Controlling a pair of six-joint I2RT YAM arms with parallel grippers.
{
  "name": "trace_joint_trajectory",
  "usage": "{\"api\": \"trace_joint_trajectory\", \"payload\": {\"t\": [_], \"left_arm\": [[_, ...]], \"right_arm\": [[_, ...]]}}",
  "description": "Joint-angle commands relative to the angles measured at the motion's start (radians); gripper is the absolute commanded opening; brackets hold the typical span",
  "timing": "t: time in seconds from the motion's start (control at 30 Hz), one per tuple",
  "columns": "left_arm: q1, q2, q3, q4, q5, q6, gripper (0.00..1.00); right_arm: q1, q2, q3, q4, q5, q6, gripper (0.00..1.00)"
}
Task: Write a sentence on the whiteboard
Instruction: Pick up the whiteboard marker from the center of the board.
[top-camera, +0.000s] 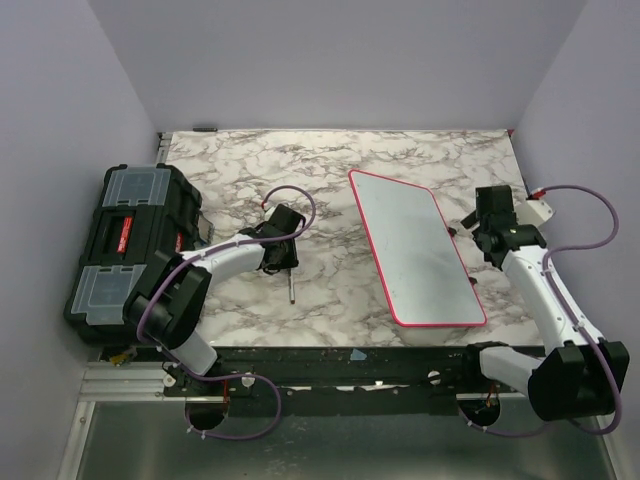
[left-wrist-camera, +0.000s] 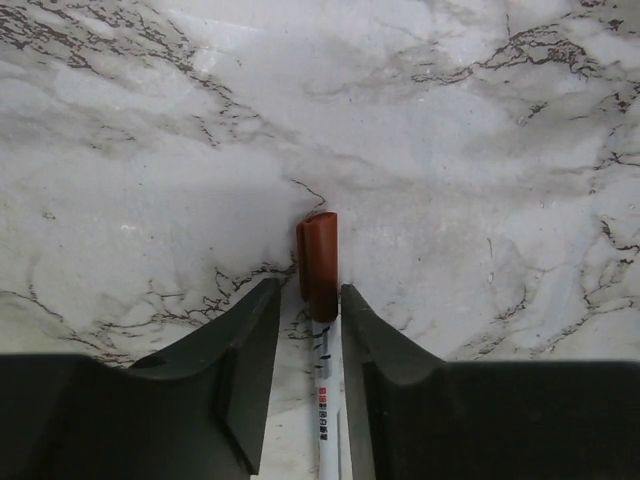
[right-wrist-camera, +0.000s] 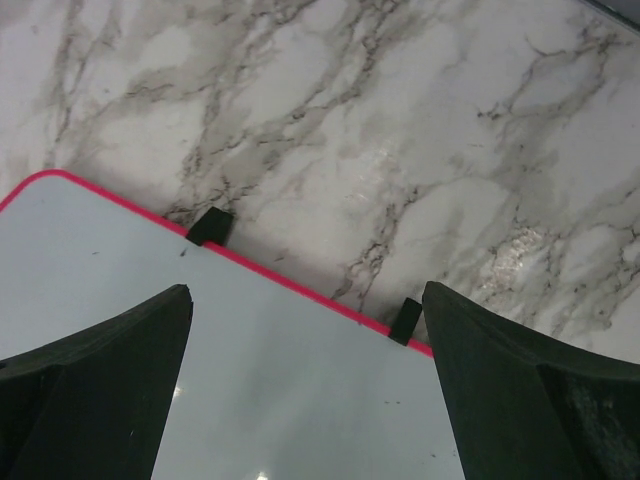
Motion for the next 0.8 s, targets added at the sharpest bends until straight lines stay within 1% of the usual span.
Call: {"api": "trace_joint_trajectory", "payload": {"t": [0.0,0.07,0.17,0.23,0.33,0.53,0.57,0.77], "left_arm": [[-0.004,0.022,0.000,0.044,0.041,-0.014,0.25],[-0.003,0.028,-0.004,0.049,0.042,-0.016,0.12],[-0.003,0.036,-0.002,0.050,0.045,-0.013,0.00],[-0.004,0.034,-0.003,0.049,0.043,-0.013,0.00],[-0.003,0.022,-0.008,0.050,0.046,-0.013,0.00],[-0.004,-0.007,0.001,0.045,0.071,-0.013,0.00],[-0.003,-0.014,0.003,0.043,0.075,-0.015,0.00],[-0.004,-0.062,0.022,0.015,0.079,-0.010,0.00]], "right_arm": [[-0.001,0.058,-0.044,-0.135,0.097,0.201,1.00],[-0.001,0.083,-0.053,-0.140,0.105,0.226,0.98],[-0.002,0.120,-0.068,-0.147,0.136,0.251,0.89],[-0.004,0.139,-0.073,-0.162,0.147,0.265,0.80],[-0.005,0.154,-0.085,-0.177,0.146,0.274,0.61],[-0.006,0.181,-0.118,-0.215,0.161,0.295,0.31],[-0.005,0.188,-0.121,-0.223,0.160,0.301,0.29],[-0.006,0.218,-0.144,-0.209,0.102,0.301,0.27]]}}
